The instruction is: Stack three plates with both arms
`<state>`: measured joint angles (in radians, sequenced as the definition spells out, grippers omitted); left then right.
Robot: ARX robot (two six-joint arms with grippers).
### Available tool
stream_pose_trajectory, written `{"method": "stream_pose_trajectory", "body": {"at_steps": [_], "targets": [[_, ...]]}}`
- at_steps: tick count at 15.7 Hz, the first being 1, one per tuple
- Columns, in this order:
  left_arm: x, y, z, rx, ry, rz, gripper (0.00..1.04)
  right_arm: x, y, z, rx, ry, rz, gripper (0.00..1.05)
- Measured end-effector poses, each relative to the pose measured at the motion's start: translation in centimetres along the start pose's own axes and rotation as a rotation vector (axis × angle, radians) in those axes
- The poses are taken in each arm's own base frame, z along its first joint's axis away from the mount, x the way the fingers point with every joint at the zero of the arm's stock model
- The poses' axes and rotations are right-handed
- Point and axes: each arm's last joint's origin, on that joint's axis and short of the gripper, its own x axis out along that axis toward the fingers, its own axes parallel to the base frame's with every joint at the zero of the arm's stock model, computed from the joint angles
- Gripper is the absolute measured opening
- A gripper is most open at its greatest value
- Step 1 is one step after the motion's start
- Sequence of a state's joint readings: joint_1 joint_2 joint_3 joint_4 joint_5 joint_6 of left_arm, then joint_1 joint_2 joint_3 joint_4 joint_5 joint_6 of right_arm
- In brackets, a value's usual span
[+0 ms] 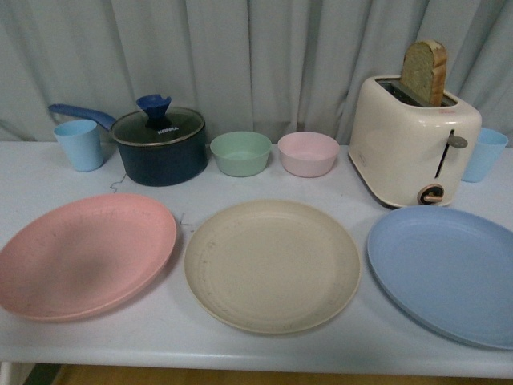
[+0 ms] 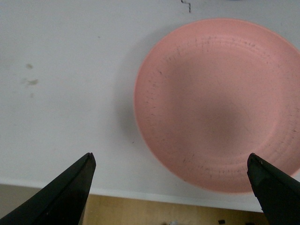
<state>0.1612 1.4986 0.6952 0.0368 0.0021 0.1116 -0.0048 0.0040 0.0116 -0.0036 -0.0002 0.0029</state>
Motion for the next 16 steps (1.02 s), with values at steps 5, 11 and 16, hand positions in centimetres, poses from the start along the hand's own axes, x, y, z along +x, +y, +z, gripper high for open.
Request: {"method": "stream_pose_trajectory", "body": {"at_steps": [5,11,16], "targets": [[4.3,1.2,1.0,-0.017,0.089,-0.019,0.98,0.0,0.0,0.0,0.0,0.0,0.0,0.98],[12.2,3.0,1.8,-0.028,0.197,-0.054,0.98,0.0,0.0,0.0,0.0,0.0,0.0,0.98],[14.6,3.7,1.1,-0.088,0.247,-0.08,0.73,0.0,0.0,0.0,0.0,0.0,0.0,0.98]]}}
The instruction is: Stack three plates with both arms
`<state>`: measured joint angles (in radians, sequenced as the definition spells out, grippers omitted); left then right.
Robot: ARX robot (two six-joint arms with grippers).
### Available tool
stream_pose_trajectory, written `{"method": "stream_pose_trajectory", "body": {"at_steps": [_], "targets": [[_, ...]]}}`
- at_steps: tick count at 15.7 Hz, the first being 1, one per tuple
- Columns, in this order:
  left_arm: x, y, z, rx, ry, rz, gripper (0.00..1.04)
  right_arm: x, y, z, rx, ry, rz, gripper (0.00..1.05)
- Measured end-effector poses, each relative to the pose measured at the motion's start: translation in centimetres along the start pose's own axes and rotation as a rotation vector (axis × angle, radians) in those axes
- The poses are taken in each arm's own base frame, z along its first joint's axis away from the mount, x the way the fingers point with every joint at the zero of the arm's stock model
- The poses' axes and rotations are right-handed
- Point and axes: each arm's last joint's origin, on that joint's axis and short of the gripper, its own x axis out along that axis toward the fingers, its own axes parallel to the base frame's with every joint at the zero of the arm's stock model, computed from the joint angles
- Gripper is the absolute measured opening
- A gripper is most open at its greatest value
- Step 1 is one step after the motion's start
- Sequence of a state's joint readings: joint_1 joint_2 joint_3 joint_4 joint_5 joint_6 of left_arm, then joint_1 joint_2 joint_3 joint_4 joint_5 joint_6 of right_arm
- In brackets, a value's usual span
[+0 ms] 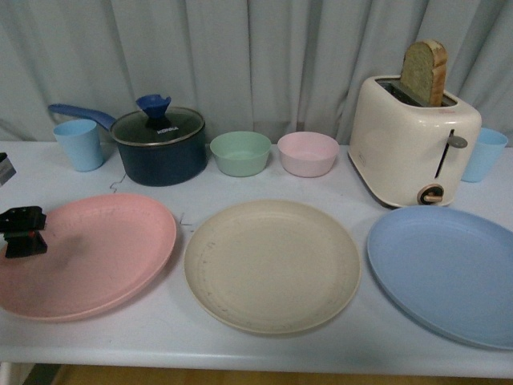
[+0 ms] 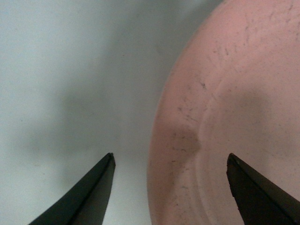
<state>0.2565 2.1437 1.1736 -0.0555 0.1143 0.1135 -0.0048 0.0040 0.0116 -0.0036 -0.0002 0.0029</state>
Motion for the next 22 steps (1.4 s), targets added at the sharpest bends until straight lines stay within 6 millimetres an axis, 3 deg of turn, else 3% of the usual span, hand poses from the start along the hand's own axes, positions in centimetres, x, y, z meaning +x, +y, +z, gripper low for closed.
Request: {"method": "stream_pose_trajectory", "body": {"at_steps": [4,6,9,12,15,17,19,22], "targets": [[0.1,1.4,-0.1,-0.075,-0.001,-0.012,0.29,0.0,0.0,0.0,0.0,0.0,0.0,0.98],[-0.9,1.7,-0.2,-0.102,-0.011,-0.016,0.06,0.0,0.0,0.0,0.0,0.0,0.0,0.98],[-4.5,2.8,0.5,-0.125,-0.077,0.009,0.02,0.0,0.0,0.0,0.0,0.0,0.0,0.98],[-9.6,2.8,1.8,-0.158,-0.171,0.033,0.02,0.0,0.0,0.0,0.0,0.0,0.0,0.98],[-14.6,-1.7,3.8,-0.166,-0.291,-0.045,0.02,0.0,0.0,0.0,0.0,0.0,0.0,0.98],[-16.3,-6.4,4.4,-0.166,-0.345,-0.14,0.02,0.0,0.0,0.0,0.0,0.0,0.0,0.98],[-15.7,-11.6,3.7,-0.156,-0.313,-0.211,0.02,0.0,0.0,0.0,0.0,0.0,0.0,0.98],[-13.2,-18.5,1.3,-0.118,-0.215,-0.308,0.02,0.0,0.0,0.0,0.0,0.0,0.0,0.98]]}}
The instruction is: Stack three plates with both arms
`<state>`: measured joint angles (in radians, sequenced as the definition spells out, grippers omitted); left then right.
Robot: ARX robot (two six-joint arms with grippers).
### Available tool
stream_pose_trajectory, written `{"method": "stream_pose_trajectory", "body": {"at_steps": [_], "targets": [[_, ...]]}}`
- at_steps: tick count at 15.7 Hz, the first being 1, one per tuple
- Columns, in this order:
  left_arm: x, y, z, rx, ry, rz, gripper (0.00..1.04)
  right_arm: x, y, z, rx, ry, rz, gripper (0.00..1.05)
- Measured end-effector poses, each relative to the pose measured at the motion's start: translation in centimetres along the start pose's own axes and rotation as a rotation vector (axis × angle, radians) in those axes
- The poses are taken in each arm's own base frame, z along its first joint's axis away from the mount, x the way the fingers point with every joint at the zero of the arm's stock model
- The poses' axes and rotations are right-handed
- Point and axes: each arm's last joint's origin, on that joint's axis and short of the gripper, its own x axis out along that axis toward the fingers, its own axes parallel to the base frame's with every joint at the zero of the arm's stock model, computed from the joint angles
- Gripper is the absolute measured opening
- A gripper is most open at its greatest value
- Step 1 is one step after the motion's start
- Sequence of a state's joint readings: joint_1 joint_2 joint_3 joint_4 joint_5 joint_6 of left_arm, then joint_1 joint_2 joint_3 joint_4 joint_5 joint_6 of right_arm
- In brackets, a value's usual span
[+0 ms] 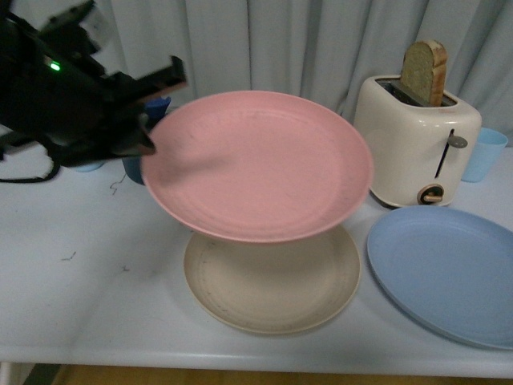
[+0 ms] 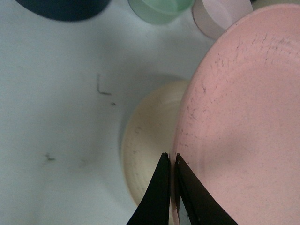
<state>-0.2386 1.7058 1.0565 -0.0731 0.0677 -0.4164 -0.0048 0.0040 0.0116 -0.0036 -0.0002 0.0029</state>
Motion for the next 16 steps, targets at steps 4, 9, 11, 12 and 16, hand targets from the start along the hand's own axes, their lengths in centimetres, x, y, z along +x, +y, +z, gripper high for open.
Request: {"method": "stream_pose_trajectory", "body": {"at_steps": [4,9,11,12,16], "targets": [[4.4,-1.6,-4.0,-0.002,0.128,0.012,0.02,0.0,0.0,0.0,0.0,0.0,0.0,0.98],[6.7,-0.9,-5.1,0.002,0.175,0.041,0.02,0.0,0.0,0.0,0.0,0.0,0.0,0.98],[7.4,-0.6,-4.8,0.009,0.176,0.047,0.02,0.0,0.0,0.0,0.0,0.0,0.0,0.98],[7.7,-0.4,-4.9,0.019,0.182,0.053,0.02,0.0,0.0,0.0,0.0,0.0,0.0,0.98],[8.7,0.7,-5.0,0.031,0.199,0.074,0.02,0.0,0.0,0.0,0.0,0.0,0.0,0.98]]}}
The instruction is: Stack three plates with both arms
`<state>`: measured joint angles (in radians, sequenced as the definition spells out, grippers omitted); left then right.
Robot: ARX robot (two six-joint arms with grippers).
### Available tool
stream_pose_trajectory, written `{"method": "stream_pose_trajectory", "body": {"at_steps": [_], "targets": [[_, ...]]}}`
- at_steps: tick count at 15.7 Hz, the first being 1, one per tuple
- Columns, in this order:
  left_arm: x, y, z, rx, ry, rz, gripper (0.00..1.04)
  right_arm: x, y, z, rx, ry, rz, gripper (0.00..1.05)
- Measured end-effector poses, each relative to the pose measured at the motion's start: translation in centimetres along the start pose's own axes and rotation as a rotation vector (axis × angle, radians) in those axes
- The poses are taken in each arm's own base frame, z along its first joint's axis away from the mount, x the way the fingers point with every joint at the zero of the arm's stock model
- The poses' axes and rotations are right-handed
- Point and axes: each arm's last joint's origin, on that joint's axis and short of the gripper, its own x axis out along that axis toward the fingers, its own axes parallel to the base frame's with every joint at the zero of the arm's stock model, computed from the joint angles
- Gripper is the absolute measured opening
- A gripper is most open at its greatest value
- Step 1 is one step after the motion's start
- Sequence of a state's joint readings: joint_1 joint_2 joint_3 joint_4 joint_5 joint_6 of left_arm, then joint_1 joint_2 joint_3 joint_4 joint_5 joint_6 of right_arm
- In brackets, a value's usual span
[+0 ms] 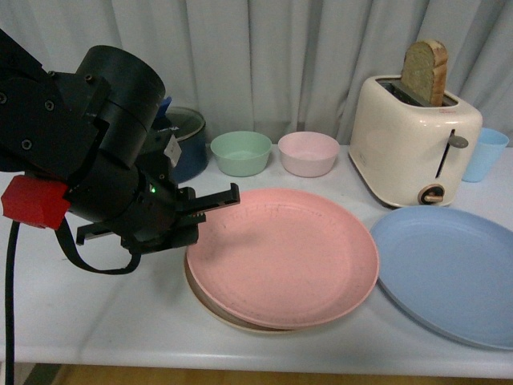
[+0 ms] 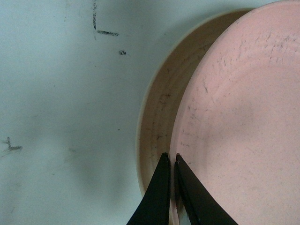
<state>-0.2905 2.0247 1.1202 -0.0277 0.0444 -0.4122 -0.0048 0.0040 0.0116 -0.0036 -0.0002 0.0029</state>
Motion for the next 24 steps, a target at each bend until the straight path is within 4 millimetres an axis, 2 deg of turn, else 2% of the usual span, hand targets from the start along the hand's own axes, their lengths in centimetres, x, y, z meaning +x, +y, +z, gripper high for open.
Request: {"method": "stream_pose_trajectory", "body": {"at_steps": [2,6,7,8,9,10,11,12,13,15,17,20,22,24], "targets": [[0.0,0.1,0.2,-0.002,-0.009,-0.006,0.05,0.0,0.0,0.0,0.0,0.0,0.0,0.98],[-0.3,0.0,0.6,-0.001,-0.036,-0.023,0.23,0.0,0.0,0.0,0.0,0.0,0.0,0.98],[-9.4,-1.5,1.4,0.159,-0.439,-0.123,0.72,0.0,0.0,0.0,0.0,0.0,0.0,0.98],[-11.5,-2.0,2.2,0.192,-0.535,-0.147,0.83,0.0,0.0,0.0,0.0,0.0,0.0,0.98],[-12.0,-1.8,2.3,0.214,-0.799,-0.062,0.74,0.0,0.0,0.0,0.0,-0.001,0.0,0.98],[-11.3,0.3,-0.2,0.222,-0.867,0.054,0.61,0.0,0.0,0.0,0.0,0.0,0.0,0.98],[-10.8,2.2,-2.5,0.237,-0.853,0.1,0.52,0.0,0.0,0.0,0.0,0.001,-0.002,0.98],[-11.3,3.5,-3.7,0.24,-0.871,0.123,0.43,0.0,0.0,0.0,0.0,-0.001,-0.002,0.98],[-12.6,4.1,-3.8,0.232,-0.928,0.127,0.34,0.0,0.0,0.0,0.0,0.0,-0.001,0.98],[-14.6,4.4,-3.9,0.231,-1.005,0.113,0.23,0.0,0.0,0.0,0.0,0.0,-0.001,0.98],[-15.4,4.6,-4.3,0.237,-1.03,0.099,0.16,0.0,0.0,0.0,0.0,0.0,-0.001,0.98],[-15.7,5.4,-5.7,0.246,-1.005,0.097,0.03,0.0,0.0,0.0,0.0,0.0,-0.001,0.98],[-15.4,6.4,-7.6,0.254,-0.939,0.111,0.02,0.0,0.0,0.0,0.0,0.0,-0.001,0.98],[-16.6,7.4,-8.8,0.247,-0.959,0.117,0.02,0.0,0.0,0.0,0.0,0.0,-0.001,0.98]]}}
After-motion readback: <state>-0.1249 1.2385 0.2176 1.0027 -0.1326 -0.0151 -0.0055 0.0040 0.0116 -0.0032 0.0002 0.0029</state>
